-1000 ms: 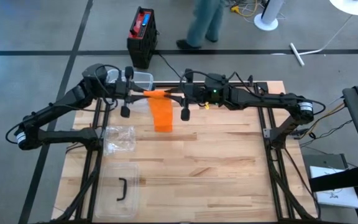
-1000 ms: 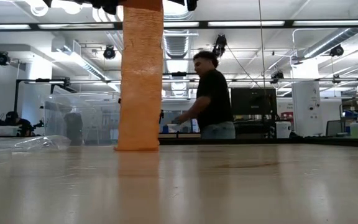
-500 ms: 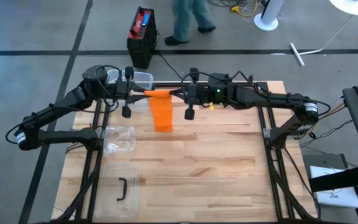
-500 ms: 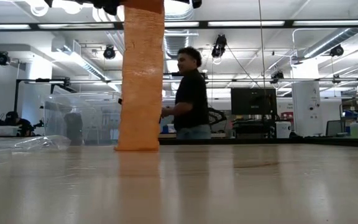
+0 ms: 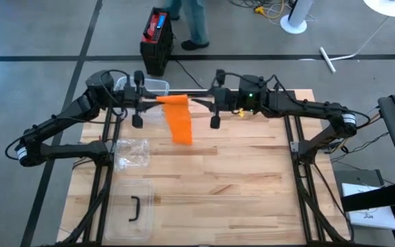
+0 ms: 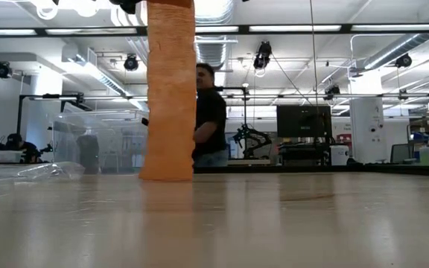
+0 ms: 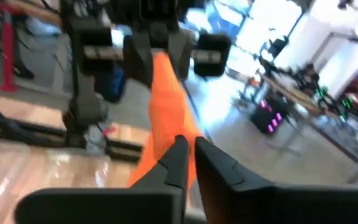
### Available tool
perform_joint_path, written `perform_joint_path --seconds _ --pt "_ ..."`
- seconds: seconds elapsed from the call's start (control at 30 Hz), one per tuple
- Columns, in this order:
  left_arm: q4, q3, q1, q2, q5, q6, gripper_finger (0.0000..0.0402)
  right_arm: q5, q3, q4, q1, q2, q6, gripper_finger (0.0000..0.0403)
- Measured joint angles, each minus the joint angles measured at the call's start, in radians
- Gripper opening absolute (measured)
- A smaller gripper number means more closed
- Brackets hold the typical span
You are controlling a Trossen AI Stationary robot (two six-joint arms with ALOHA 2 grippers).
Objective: Roll bandage
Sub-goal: Roll the orange bandage
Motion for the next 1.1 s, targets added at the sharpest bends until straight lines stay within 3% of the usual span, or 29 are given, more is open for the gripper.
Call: perform_joint_path --seconds 0.17,0.43,0.6,1.1 --pt "0.013 0.000 -0.001 0.000 -0.001 -0.013 0.0038 -0.099 0.001 0.047 0.011 0.006 -0.067 0.0080" --pt "0.094 -0.001 -0.004 0.055 -0.002 -0.122 0.0037 -0.069 0.002 0.168 0.031 0.093 -0.139 0.0130" --pt "0.109 -0.002 -0.008 0.076 0.016 -0.132 0.0036 0.062 0.001 0.158 0.029 0.107 -0.188 0.0115" --pt "0.106 -0.004 -0.009 0.044 0.015 -0.132 0.0038 0.187 0.003 0.027 0.031 0.077 -0.247 0.0047"
